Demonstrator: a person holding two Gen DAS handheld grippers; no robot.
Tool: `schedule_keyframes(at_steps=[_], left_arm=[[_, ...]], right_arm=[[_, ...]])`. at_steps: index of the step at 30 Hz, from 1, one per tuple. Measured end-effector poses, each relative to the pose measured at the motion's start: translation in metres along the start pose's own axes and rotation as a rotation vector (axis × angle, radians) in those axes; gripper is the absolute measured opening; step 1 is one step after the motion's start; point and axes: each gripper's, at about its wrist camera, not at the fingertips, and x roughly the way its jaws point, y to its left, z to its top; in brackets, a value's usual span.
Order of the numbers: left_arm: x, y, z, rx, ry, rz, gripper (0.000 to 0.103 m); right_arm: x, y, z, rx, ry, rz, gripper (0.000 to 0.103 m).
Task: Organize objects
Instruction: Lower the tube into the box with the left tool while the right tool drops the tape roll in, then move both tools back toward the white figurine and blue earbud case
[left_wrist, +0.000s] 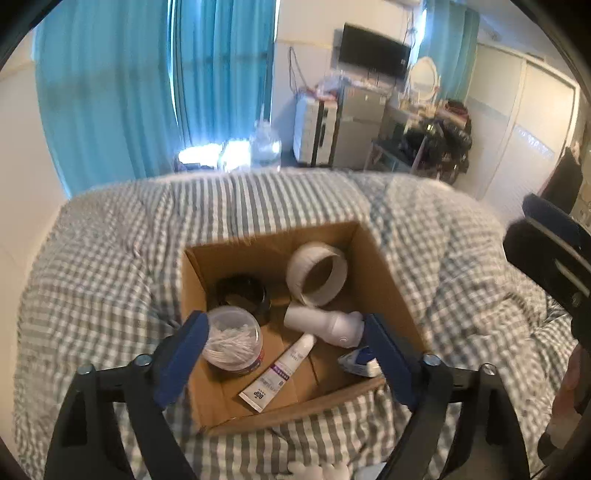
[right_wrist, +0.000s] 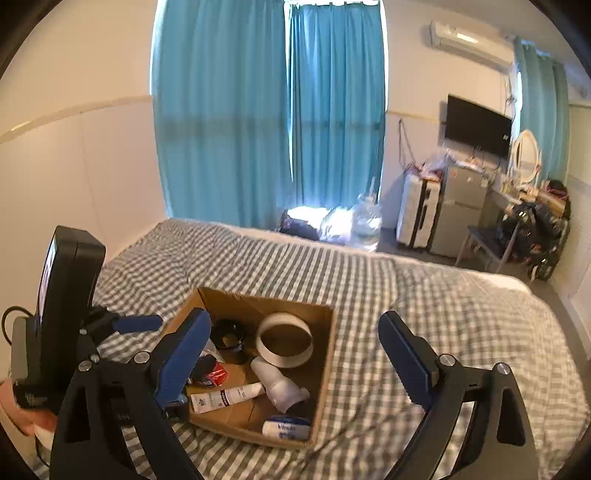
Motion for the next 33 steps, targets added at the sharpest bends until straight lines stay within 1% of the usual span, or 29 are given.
schedule_keyframes(at_steps=[3, 6, 9, 11, 13, 16, 19, 21, 24, 27, 29, 33], left_arm=[[-0.039, -0.003, 0.003, 0.011, -0.068, 0.012, 0.098], [-0.072, -0.004, 0.001, 0.026, -0.108, 0.027, 0.1], [-0.093, 0.0, -0.004, 0.019, -0.12, 0.041, 0.101], [-0.101, 0.004, -0.014, 0.012, -0.12, 0.055, 0.101], [-0.103, 0.008, -0.027, 0.018, -0.115, 0.085, 0.102], [-0.095, 0.013, -0.051, 0.013, -0.085, 0.125, 0.102], [-0.079, 0.015, -0.08, -0.005, -0.04, 0.13, 0.102], [-0.064, 0.012, -0.1, 0.003, -0.002, 0.121, 0.102], [-0.041, 0.008, -0.124, 0.013, 0.047, 0.119, 0.102], [-0.023, 0.006, -0.141, 0.013, 0.101, 0.109, 0.102], [-0.016, 0.004, -0.149, 0.018, 0.123, 0.103, 0.102], [-0.007, 0.006, -0.159, 0.019, 0.146, 0.134, 0.102]], right_arm=[[-0.038, 0.004, 0.011, -0.025, -0.027, -0.037, 0.097], [-0.068, 0.012, 0.017, -0.046, -0.037, -0.051, 0.098], [-0.092, 0.019, 0.017, -0.059, -0.035, -0.052, 0.099], [-0.104, 0.025, 0.012, -0.07, -0.029, -0.047, 0.099], [-0.11, 0.031, 0.004, -0.078, -0.021, -0.041, 0.1], [-0.111, 0.037, -0.018, -0.086, 0.016, -0.032, 0.1], [-0.101, 0.04, -0.046, -0.077, 0.046, -0.037, 0.1], [-0.088, 0.041, -0.07, -0.07, 0.088, -0.028, 0.1], [-0.072, 0.04, -0.096, -0.054, 0.126, -0.049, 0.1], [-0.055, 0.036, -0.118, -0.017, 0.179, -0.034, 0.1], [-0.044, 0.035, -0.131, -0.001, 0.21, -0.02, 0.1], [-0.02, 0.04, -0.158, -0.024, 0.305, -0.011, 0.1]])
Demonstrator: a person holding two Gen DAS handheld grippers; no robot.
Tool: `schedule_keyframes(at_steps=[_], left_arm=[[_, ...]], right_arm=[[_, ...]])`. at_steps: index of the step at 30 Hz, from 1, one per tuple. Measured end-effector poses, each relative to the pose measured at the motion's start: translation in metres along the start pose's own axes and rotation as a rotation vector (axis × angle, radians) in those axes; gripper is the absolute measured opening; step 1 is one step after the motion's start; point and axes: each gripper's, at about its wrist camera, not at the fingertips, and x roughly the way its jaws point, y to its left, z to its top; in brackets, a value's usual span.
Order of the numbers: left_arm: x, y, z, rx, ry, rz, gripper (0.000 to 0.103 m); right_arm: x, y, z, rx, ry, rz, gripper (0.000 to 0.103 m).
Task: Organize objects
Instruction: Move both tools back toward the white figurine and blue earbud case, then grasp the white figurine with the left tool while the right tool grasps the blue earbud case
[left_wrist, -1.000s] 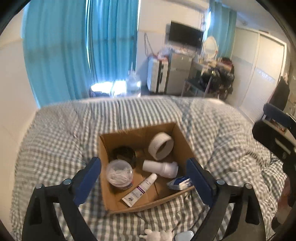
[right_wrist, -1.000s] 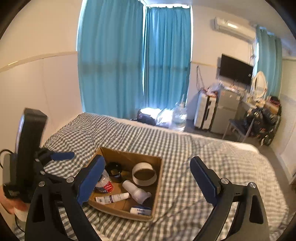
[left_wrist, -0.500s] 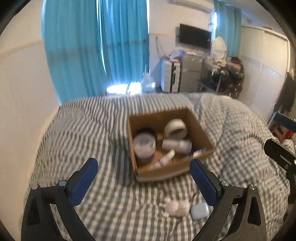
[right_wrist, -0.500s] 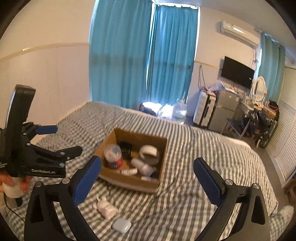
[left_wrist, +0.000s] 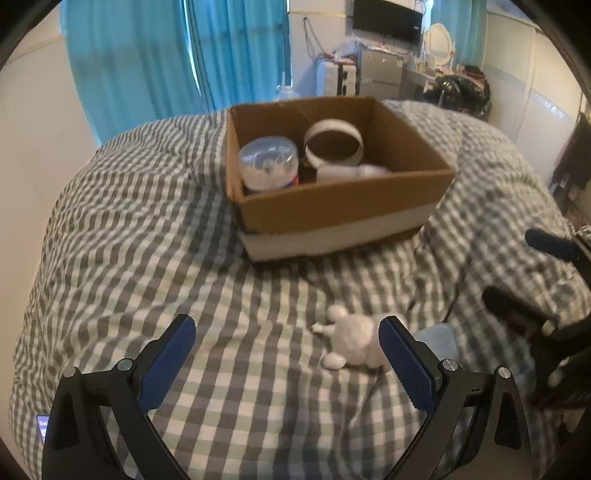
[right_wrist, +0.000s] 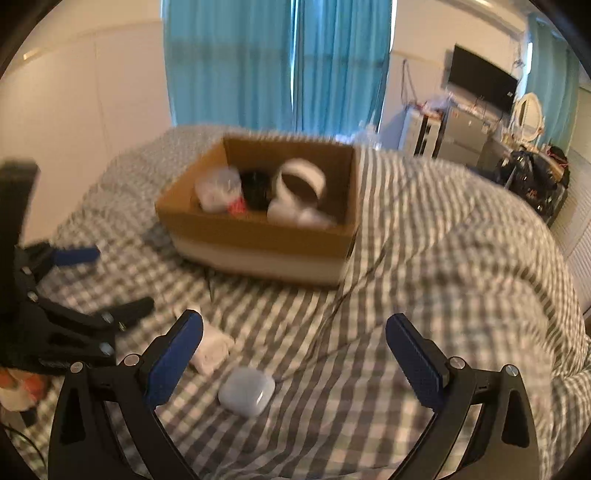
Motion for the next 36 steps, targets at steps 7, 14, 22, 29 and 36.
schedule_keyframes(at_steps=[7, 14, 22, 29, 36], left_arm=[[0.016, 0.014, -0.009, -0.06, 0.057, 0.017, 0.102], [0.023, 0.021, -0.011, -0.098, 0.081, -0.009, 0.102], [0.024, 0.021, -0.013, -0.101, 0.084, -0.012, 0.102], [0.024, 0.001, -0.017, -0.038, 0.094, -0.02, 0.102], [0.039, -0.037, -0.017, 0.042, 0.137, -0.104, 0.102]], right_arm=[[0.043, 0.023, -0.021, -0.106, 0.14, 0.018, 0.095], [0.068, 0.048, -0.035, -0.232, 0.248, 0.036, 0.073], [0.085, 0.047, -0.043, -0.236, 0.341, 0.052, 0.057], [0.039, 0.017, -0.03, -0.097, 0.153, -0.006, 0.057], [0.025, -0.019, -0.017, 0.065, 0.089, -0.011, 0.057]])
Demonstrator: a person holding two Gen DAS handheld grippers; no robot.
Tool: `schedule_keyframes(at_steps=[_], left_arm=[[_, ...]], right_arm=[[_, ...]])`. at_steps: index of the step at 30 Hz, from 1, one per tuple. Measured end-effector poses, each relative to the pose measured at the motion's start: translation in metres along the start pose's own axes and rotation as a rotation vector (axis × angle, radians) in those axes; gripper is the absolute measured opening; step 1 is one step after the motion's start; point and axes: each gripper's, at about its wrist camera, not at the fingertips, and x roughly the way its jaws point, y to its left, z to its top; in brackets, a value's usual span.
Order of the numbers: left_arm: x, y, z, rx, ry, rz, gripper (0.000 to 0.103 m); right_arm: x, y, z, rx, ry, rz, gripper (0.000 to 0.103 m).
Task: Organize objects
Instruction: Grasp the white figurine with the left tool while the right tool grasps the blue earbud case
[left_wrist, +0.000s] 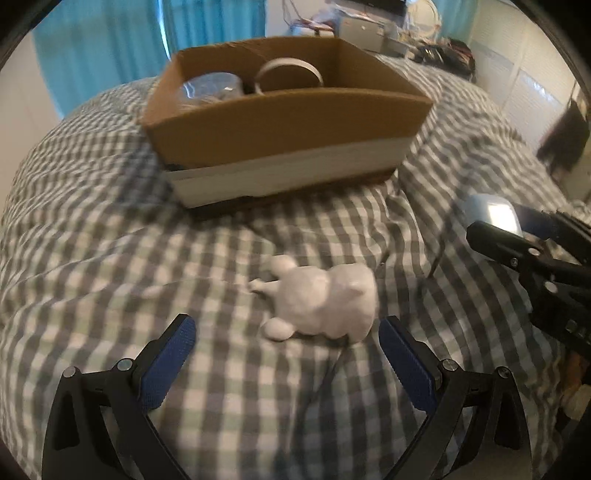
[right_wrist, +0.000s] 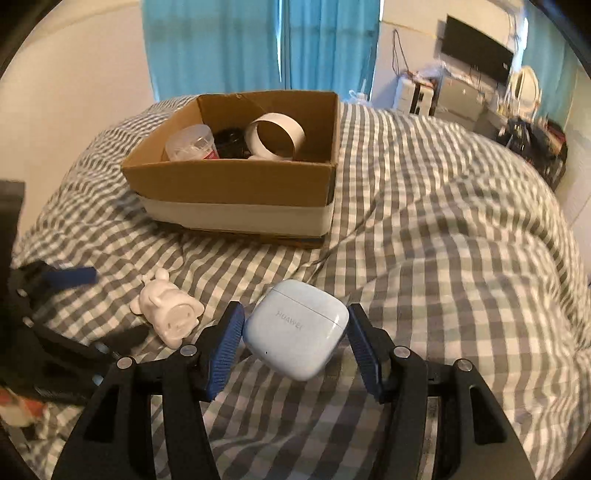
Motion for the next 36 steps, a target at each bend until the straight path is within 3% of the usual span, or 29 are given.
schedule_keyframes(at_steps=[10, 11, 14, 16, 27, 36], left_arm=[[0.036, -0.002, 0.012, -0.035, 0.035, -0.035, 0.102], [0.036, -0.002, 0.011, -0.031, 0.034, -0.041, 0.1], [0.036, -0.006, 0.008, -0.007, 0.037, -0.048, 0.08], [0.036, -0.007, 0.007, -0.001, 0.038, -0.049, 0.08], [-0.008, 0.004, -0.008, -0.078, 0.031, -0.094, 0.08], [-0.06, 0.005, -0.011, -0.087, -0.056, -0.101, 0.08]], right_arm=[[0.01, 0.008, -0.006, -0.014, 0.027, 0.013, 0.057], [0.01, 0.007, -0.005, -0.017, 0.028, 0.012, 0.057], [0.009, 0.008, -0.006, -0.025, 0.029, 0.007, 0.057], [0.01, 0.009, -0.006, -0.031, 0.033, 0.002, 0.057], [0.002, 0.016, -0.009, -0.059, 0.004, 0.0, 0.057], [-0.026, 0.019, -0.003, -0.059, -0.038, 0.001, 0.057]])
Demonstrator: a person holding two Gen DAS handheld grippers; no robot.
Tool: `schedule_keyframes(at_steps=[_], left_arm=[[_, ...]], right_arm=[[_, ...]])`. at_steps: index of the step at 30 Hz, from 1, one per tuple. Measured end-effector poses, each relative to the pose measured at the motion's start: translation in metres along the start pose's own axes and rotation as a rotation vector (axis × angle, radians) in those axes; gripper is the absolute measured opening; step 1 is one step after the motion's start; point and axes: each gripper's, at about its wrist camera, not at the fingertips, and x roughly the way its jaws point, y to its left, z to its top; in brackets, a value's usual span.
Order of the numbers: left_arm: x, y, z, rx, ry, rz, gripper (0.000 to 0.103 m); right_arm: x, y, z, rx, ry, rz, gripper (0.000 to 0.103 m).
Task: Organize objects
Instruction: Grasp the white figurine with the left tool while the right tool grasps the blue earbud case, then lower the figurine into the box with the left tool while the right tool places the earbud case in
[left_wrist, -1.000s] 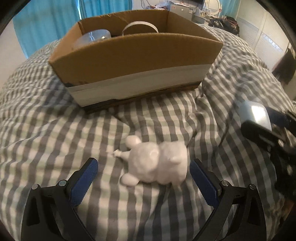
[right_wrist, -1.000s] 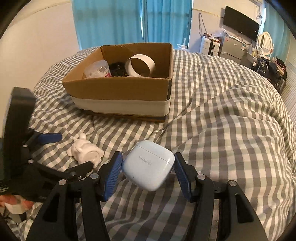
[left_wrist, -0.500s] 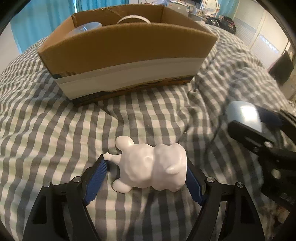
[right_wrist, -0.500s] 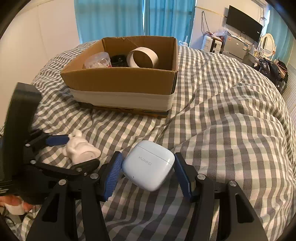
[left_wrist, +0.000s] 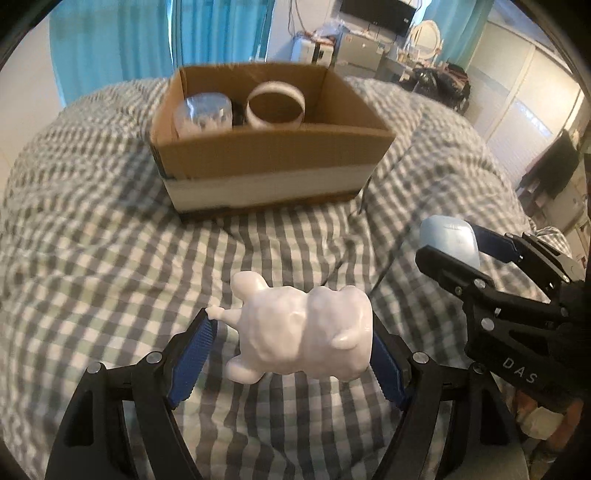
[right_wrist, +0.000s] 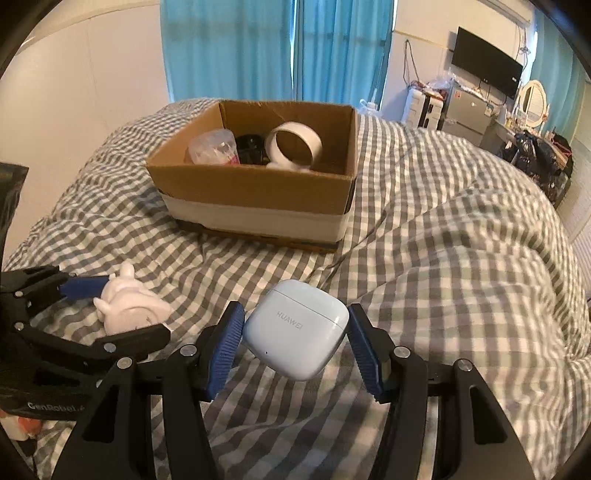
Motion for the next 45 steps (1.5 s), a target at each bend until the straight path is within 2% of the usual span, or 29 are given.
schedule_keyframes(at_steps=[5, 10, 16, 19, 26, 29, 35, 38, 45], left_arm=[[-0.024, -0.005, 0.02, 0.02, -0.074, 0.001, 0.08], [-0.05, -0.001, 0.052, 0.049, -0.151, 0.015, 0.08], [-0.063, 0.01, 0.101, 0.063, -0.229, 0.069, 0.08], [-0.056, 0.017, 0.121, 0.052, -0.232, 0.099, 0.08], [-0.018, 0.03, 0.161, 0.052, -0.217, 0.122, 0.08], [0.005, 0.033, 0.17, 0.06, -0.187, 0.133, 0.08], [0.04, 0.033, 0.177, 0.087, -0.166, 0.102, 0.08], [0.053, 0.032, 0.178, 0.114, -0.173, 0.07, 0.08], [0.074, 0.029, 0.18, 0.155, -0.167, 0.055, 0.08]], right_arm=[[-0.03, -0.003, 0.014, -0.008, -0.061, -0.008, 0.057], [-0.054, -0.009, 0.044, -0.025, -0.13, -0.015, 0.057], [-0.064, -0.015, 0.09, -0.038, -0.2, -0.007, 0.057], [-0.059, -0.016, 0.113, -0.029, -0.217, 0.0, 0.057], [-0.03, -0.013, 0.152, -0.03, -0.22, 0.029, 0.057], [-0.009, -0.016, 0.168, -0.025, -0.211, 0.044, 0.057], [0.035, -0.019, 0.188, -0.025, -0.174, 0.059, 0.057], [0.058, -0.024, 0.191, -0.005, -0.148, 0.074, 0.057], [0.097, -0.031, 0.186, 0.014, -0.096, 0.105, 0.057]])
